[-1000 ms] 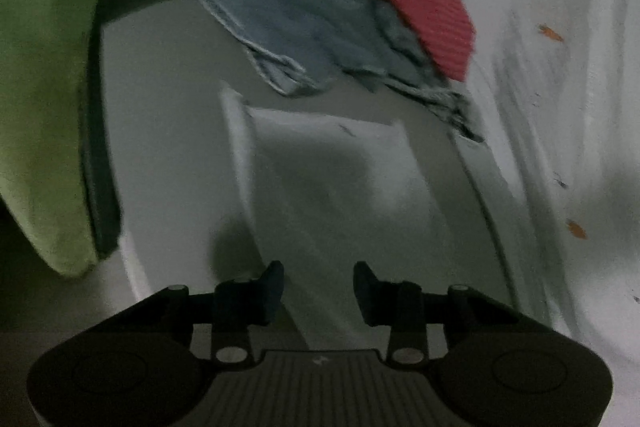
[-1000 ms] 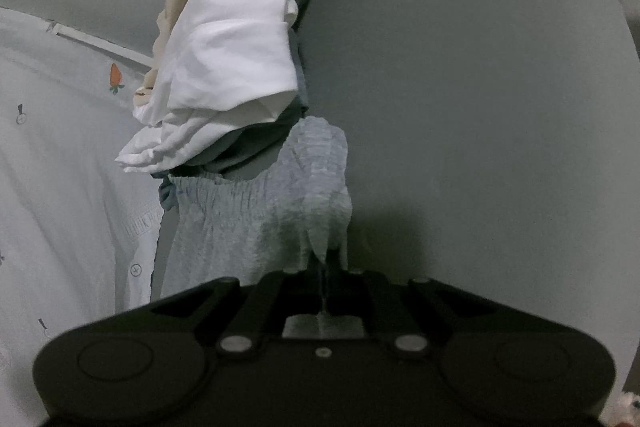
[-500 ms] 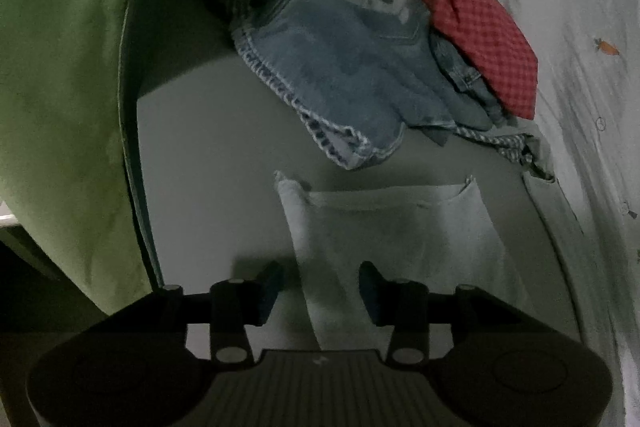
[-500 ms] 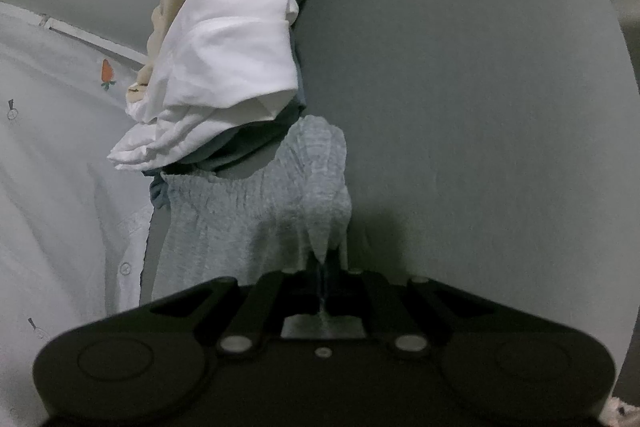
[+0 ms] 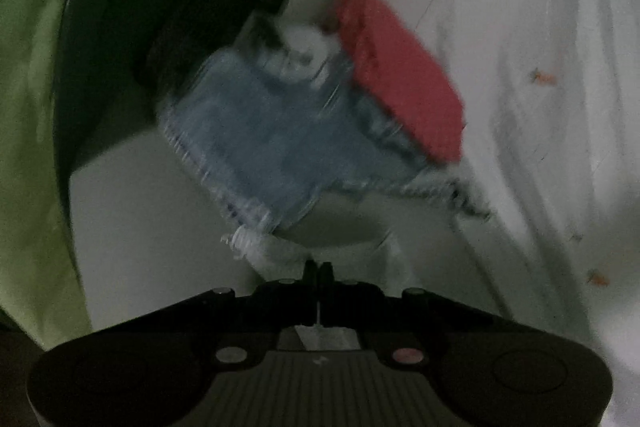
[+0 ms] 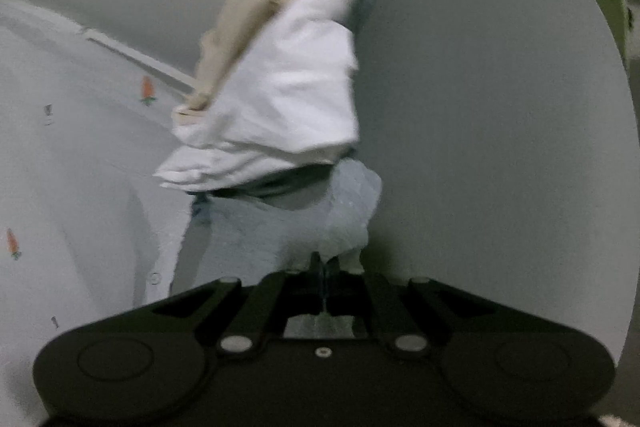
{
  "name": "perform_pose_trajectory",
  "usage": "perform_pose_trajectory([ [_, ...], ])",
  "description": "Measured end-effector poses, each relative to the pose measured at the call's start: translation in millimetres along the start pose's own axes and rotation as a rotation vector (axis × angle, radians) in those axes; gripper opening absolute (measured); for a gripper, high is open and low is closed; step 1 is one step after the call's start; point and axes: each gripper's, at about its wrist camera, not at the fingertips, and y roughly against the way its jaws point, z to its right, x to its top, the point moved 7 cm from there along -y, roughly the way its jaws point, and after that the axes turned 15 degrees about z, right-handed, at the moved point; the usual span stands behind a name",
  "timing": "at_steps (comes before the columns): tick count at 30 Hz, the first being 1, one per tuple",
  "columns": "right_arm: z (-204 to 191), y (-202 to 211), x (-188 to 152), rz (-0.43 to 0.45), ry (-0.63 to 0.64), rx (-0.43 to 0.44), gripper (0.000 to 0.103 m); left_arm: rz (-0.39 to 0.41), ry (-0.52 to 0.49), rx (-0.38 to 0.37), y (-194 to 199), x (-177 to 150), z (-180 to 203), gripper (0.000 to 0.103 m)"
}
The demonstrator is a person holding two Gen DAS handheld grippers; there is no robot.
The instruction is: Fold clothes
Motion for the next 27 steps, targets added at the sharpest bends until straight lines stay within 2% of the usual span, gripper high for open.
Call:
perform_pose_trajectory([
  [5,-27,19,18,0.033,-0.063,0.140,0.001,0.091,0.021,-0.104,19,31,36,0.000],
  [8,-34,20,23,0.043,-0.029,0.164,0.001,0.109,0.009,-0.118,22,35,48,0.000],
  [10,-30,13,20,0.033,0.072,0.091,0.001,0.091,0.010,-0.076,16,29,44,0.000],
  [12,-23,10,18,0.020,0.088,0.057,0.001,0.079,0.018,-0.058,16,26,43,0.000],
  [14,-26,11,21,0.020,0.049,0.076,0.001,0.072,0.028,-0.057,18,27,44,0.000],
  [20,-81,12,40,0.069,0.107,0.185,0.001,0.119,0.031,-0.160,20,61,88,0.000],
  [22,-98,10,41,0.105,0.106,0.213,0.001,0.127,-0.013,-0.175,15,66,103,0.000],
  [25,-105,1,35,0.119,0.125,0.139,0.001,0.110,0.006,-0.133,-6,66,109,0.000],
  [27,-111,-4,32,0.130,0.114,0.136,0.001,0.105,0.016,-0.121,-21,66,114,0.000],
])
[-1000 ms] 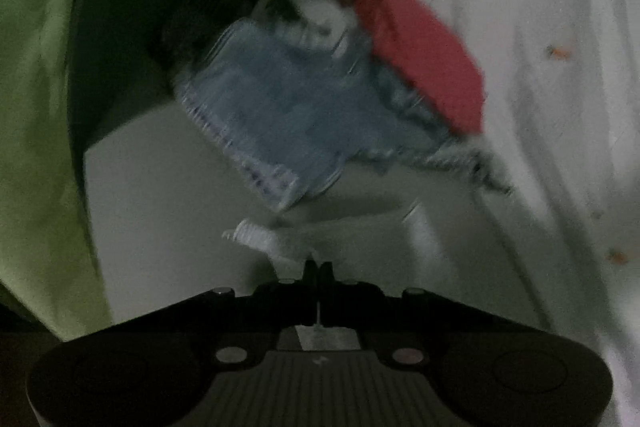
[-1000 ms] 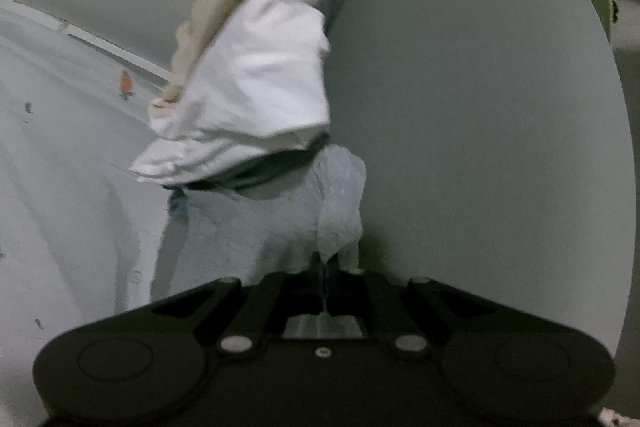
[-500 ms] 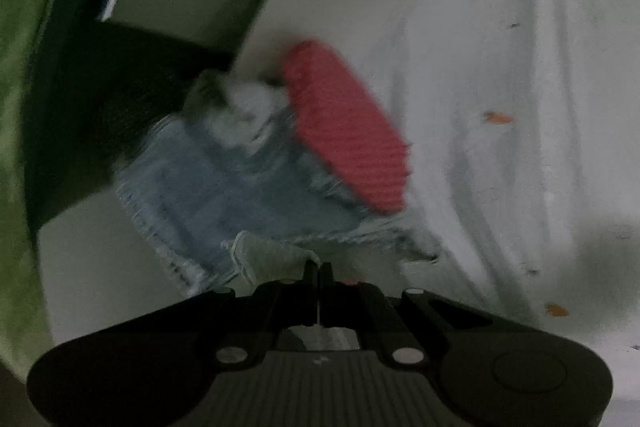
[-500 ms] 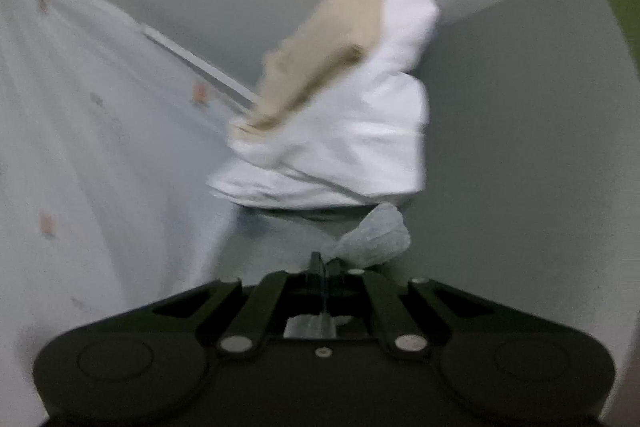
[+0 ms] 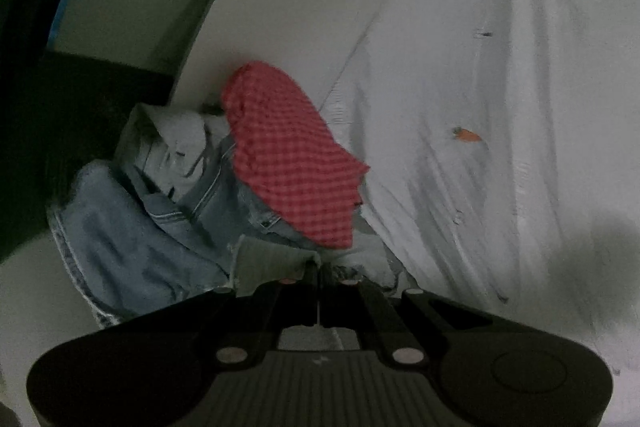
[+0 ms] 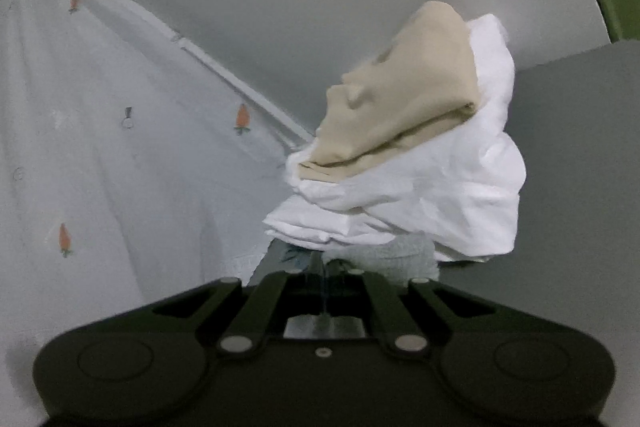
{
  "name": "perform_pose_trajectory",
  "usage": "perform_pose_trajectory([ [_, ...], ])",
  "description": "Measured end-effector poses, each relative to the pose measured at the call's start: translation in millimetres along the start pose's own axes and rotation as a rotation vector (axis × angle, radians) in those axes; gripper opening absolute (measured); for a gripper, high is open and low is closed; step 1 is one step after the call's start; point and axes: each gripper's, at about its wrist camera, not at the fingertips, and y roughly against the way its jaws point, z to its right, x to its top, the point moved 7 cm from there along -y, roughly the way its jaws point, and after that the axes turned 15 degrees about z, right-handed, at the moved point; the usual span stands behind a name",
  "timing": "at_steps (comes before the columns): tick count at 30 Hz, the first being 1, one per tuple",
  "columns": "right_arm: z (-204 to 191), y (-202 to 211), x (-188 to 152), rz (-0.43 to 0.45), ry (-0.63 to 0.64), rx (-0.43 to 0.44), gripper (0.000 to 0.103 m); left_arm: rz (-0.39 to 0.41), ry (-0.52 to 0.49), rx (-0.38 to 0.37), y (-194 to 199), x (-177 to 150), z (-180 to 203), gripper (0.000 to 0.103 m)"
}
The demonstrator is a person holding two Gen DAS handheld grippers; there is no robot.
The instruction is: Fold clothes
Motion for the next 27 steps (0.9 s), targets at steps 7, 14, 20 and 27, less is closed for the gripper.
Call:
perform_pose_trajectory([
  [7,-38,-39,-10,0.027,0.133,-0.021,0.001,-0.021,-0.093,-0.041,-74,-16,58,0.000],
  [14,-71,-113,-36,-0.018,0.211,-0.118,0.001,-0.089,-0.141,-0.043,-169,-52,118,0.000],
  [20,-106,-201,-85,-0.093,0.405,-0.156,0.001,-0.143,-0.196,-0.063,-274,-103,179,0.000],
  [27,-111,-283,-144,-0.155,0.587,-0.268,0.002,-0.268,-0.410,-0.126,-383,-211,245,0.005],
])
